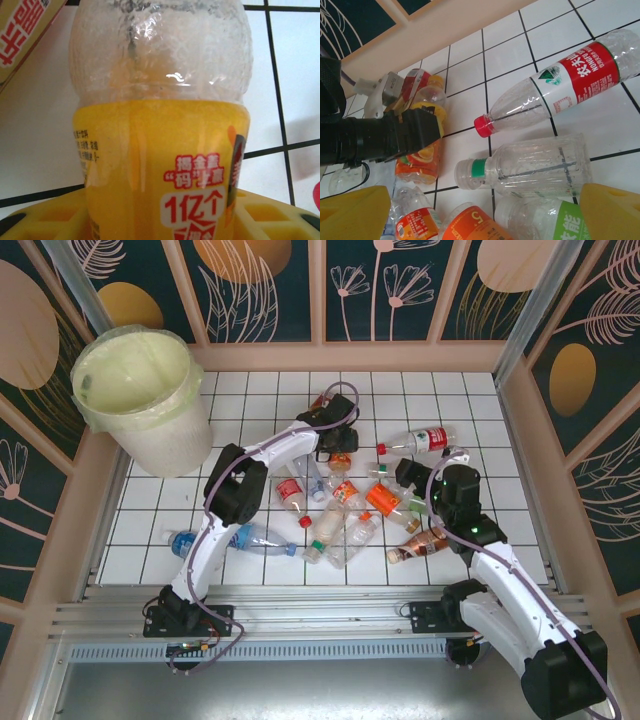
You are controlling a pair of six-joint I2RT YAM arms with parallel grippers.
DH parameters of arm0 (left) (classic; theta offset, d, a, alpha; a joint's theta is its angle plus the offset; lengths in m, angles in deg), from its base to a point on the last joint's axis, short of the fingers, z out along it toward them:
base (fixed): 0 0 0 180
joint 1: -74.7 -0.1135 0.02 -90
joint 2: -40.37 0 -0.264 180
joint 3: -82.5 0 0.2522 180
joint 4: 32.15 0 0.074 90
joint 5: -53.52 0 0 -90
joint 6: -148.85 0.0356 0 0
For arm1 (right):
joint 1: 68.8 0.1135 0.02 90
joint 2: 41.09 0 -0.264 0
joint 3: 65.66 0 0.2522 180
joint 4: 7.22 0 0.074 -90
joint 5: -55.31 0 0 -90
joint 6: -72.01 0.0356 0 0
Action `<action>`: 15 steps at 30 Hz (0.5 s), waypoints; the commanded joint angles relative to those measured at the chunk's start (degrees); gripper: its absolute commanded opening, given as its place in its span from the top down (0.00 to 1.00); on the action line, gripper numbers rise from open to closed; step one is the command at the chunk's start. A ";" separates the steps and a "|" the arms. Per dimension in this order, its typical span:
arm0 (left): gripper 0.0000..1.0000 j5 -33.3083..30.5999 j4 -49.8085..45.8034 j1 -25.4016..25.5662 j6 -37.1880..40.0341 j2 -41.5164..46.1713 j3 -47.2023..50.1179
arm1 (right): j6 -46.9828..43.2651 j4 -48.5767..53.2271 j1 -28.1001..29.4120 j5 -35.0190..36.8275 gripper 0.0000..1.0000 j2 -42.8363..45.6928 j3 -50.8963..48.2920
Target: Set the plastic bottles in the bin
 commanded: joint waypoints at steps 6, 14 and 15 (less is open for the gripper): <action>0.47 7.56 14.21 0.33 8.55 14.16 9.05 | 2.87 -3.32 -4.92 -14.41 0.03 -1.56 3.55; 0.47 17.36 22.58 0.29 16.25 24.87 20.69 | 1.48 -5.71 -12.17 -33.75 0.03 -6.32 9.44; 0.47 18.67 23.28 0.30 16.73 25.89 21.95 | 1.32 -6.33 -12.36 -35.53 0.03 -7.05 10.15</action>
